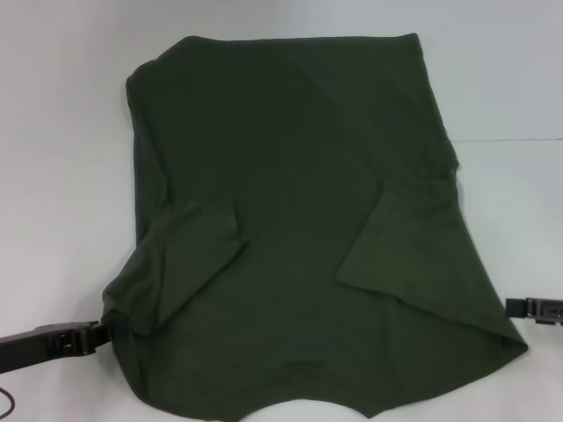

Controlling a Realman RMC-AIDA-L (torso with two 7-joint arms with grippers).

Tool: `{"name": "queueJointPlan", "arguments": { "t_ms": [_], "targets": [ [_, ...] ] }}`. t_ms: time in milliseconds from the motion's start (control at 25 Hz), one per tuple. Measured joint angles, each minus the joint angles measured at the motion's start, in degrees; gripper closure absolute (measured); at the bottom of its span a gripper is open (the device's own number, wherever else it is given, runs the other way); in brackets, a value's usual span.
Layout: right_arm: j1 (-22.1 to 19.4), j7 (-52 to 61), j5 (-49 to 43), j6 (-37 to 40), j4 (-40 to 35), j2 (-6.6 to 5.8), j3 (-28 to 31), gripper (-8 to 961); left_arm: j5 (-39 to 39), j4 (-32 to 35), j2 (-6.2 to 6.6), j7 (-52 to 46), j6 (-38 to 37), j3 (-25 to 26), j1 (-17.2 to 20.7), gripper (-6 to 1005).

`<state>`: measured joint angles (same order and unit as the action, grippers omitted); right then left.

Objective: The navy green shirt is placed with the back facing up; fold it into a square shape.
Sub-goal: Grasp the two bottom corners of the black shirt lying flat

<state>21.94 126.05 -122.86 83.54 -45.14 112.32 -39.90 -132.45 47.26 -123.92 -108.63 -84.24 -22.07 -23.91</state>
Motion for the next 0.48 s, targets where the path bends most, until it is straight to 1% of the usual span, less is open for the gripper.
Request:
{"name": "queueJointPlan", "arguments": {
  "t_ms": [120,280,480],
  "targets": [
    [-0.5,0.0,-1.2,-0.5,0.4,-0.08,0.1,27,0.0,-0.2,0.0,0.0,0.0,0.0,0.0,975],
    [-0.6,0.0,-3.2,-1.0,0.5,0.46,1.0,27,0.1,-0.5,0.0,0.0,0.0,0.0,0.0,975],
    [-0.6,-0.2,-3.6,-1.0,0.8,0.64,1.4,27,0.1,-0.5,0.0,0.1,0.0,0.0,0.0,975]
  ]
}}
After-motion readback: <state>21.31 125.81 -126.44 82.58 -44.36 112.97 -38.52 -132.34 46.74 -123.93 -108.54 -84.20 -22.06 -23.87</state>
